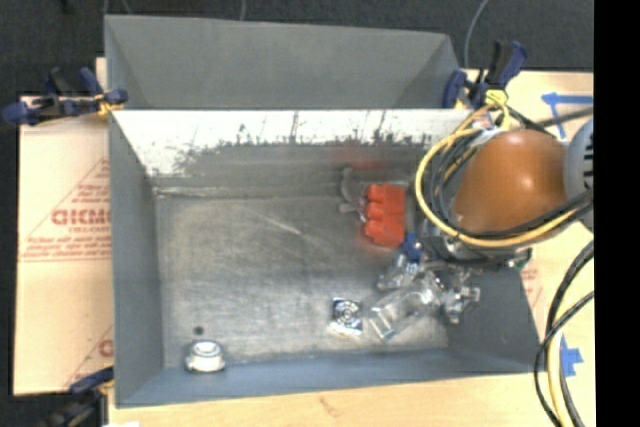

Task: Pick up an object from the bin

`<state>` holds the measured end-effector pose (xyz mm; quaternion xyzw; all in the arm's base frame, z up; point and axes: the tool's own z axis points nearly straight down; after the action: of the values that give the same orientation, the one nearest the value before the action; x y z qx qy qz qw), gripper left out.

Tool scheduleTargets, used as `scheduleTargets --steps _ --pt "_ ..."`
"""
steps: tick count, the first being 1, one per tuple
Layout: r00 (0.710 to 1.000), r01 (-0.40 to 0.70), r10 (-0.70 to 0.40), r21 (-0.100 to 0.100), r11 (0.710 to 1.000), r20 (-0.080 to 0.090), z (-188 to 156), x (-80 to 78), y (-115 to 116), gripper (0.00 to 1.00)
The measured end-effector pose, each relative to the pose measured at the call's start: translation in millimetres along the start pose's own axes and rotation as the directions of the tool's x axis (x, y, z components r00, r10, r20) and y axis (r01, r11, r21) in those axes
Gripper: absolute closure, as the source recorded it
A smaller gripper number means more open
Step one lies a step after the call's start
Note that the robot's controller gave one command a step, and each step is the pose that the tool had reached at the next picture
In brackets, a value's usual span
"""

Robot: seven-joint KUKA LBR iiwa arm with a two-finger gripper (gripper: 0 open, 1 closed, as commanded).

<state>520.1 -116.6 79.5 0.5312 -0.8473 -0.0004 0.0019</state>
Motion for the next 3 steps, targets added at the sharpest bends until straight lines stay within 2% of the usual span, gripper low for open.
scheduleTargets --steps 1,2,3 --pt "0.997 -0.075 0.075 0.023 0.997 0.014 3.7 0.7 15.7 0.0" --pt "0.997 -0.074 0.074 0.024 0.997 0.017 2.7 -1.5 15.6 1.0" --pt "0.997 -0.076 0.076 0.009 0.997 0.007 -4.0 -1.9 13.6 1.0"
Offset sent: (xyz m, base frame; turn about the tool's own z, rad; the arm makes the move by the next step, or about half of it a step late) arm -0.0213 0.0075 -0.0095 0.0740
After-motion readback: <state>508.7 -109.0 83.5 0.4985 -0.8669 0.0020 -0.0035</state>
